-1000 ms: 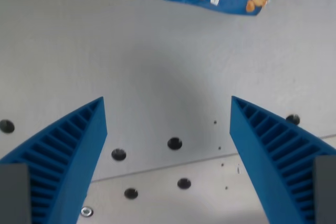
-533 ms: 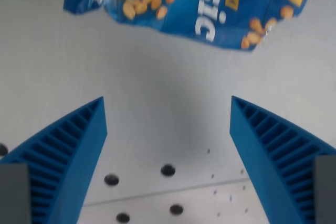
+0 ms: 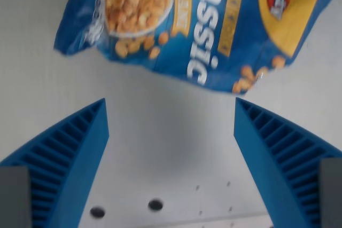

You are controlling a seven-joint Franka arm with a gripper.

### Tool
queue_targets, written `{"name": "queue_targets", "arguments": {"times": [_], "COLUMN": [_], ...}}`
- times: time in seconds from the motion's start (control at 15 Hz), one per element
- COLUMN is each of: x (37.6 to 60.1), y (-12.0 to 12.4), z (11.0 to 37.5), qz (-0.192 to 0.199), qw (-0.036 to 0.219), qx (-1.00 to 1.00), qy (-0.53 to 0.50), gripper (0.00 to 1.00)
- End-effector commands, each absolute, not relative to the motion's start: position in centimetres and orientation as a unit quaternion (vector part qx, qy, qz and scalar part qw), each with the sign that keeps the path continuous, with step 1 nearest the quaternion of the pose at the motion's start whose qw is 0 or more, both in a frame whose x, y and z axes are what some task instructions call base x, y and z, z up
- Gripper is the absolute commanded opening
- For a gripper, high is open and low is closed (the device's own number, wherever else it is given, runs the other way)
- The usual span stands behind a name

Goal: Move above the blue bag

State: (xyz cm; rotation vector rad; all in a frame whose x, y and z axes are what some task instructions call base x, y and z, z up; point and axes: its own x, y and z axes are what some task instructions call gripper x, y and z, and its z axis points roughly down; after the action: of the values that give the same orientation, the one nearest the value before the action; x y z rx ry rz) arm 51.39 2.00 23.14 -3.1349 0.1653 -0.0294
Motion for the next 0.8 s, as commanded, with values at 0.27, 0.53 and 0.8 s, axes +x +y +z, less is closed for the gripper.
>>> {"name": "queue_targets", "arguments": {"times": [0.27,0.53,0.8], "x": [54.5,56.0,57.2], "y": [0.6,-0.3,-1.0], "z": [22.1,21.4,20.9], "qz": [-0.002,-0.007,-0.010], "qw": [-0.013,-0.010,-0.007], "qx": [-1.000,-1.000,-1.000], "qy": [0.001,-0.007,-0.009], "gripper": [1.00,1.00,1.00]}}
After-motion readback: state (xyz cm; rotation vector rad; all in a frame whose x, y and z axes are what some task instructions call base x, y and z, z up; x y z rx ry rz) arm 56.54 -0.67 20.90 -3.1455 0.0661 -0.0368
